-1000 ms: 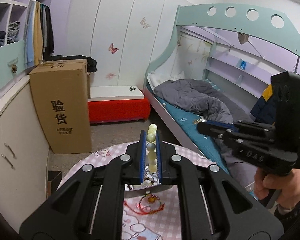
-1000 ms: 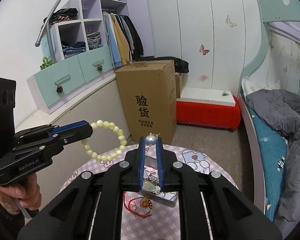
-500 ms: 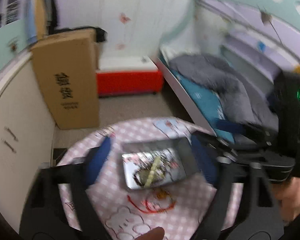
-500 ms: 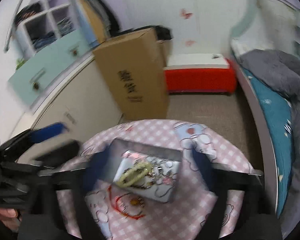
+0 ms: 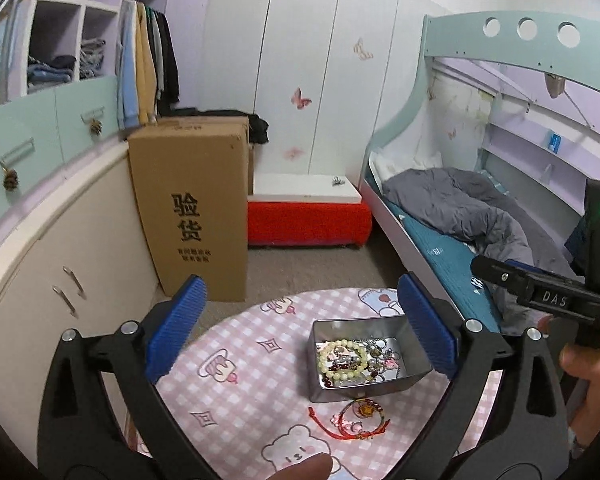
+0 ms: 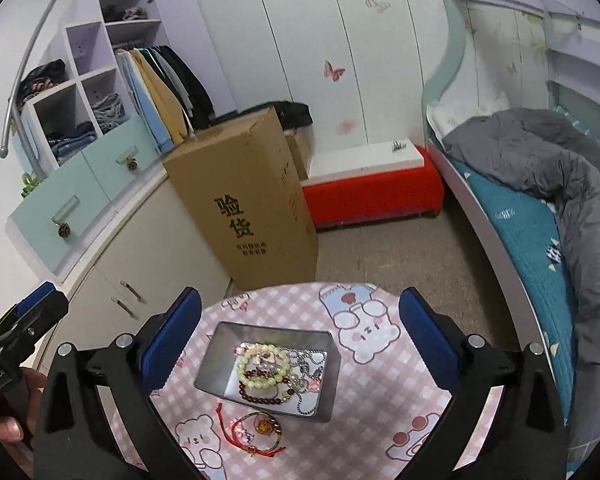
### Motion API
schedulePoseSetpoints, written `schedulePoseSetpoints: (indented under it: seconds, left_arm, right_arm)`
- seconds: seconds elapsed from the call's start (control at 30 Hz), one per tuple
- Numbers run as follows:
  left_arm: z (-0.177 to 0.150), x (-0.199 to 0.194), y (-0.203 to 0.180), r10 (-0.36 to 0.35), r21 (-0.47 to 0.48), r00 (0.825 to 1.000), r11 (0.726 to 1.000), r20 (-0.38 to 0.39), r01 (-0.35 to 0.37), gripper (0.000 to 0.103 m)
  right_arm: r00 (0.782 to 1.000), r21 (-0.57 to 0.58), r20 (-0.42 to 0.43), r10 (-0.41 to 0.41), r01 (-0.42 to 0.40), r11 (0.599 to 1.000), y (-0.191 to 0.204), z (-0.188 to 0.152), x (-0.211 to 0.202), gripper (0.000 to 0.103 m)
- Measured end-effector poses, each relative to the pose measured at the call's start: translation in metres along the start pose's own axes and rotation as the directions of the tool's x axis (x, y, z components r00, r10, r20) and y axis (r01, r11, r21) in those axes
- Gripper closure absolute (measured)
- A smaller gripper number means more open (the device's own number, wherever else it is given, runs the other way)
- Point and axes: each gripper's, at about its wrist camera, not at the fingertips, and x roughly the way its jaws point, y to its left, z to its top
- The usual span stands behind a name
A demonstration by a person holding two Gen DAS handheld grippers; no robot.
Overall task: Organize jewelry
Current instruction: 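Lower both held items into the grey metal box and open both tools, then move both tools back toward the red string bracelet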
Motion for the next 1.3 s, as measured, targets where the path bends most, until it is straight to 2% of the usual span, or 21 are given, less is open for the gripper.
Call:
schedulePoseSetpoints:
  seconds: [0.27, 0.73, 0.9, 0.97, 1.13, 1.3]
  left_arm:
    - [0.0, -0.033, 0.006, 0.023, -0.01, 0.998, 1.0, 0.052, -0.022, 0.008]
    - [-0.04, -0.047, 0.01, 0.028, -0.002, 0.999, 1.0, 0.03, -0.028, 0.008]
    - [-0.068, -0.038, 0.009, 0.014, 0.029, 1.0, 0.999, -0.012, -0.014, 0.008]
    - [-0.082, -0.029, 0.009, 0.021, 0.042, 0.998, 0.999, -0.054, -0.019, 0.008]
    - [-0.119, -0.005, 0.0, 0.01, 0.07, 0.988, 0.998, -0.152, 0.0, 0.008]
    - [-0.147, 0.029, -0.013, 0.008, 0.095, 0.97, 0.995, -0.245, 0.016, 0.008]
  right_arm:
    - [0.998, -0.039, 0.061, 0.002, 0.0, 0.999, 0.015, 0.004, -0.028, 0.008]
    - [0.99, -0.061, 0.137, -0.027, 0.036, 0.998, 0.017, -0.029, -0.076, 0.008]
    - [0.989, -0.056, 0.144, -0.03, 0.038, 0.998, 0.014, -0.049, -0.085, 0.008]
    - [0.99, -0.051, 0.134, -0.03, 0.037, 0.998, 0.012, -0.061, -0.084, 0.008]
    - [0.997, -0.048, 0.065, -0.031, 0.034, 0.998, 0.007, -0.092, -0.073, 0.008]
    - [0.999, -0.039, 0.011, -0.031, 0.031, 0.999, 0.002, -0.111, -0.066, 0.008]
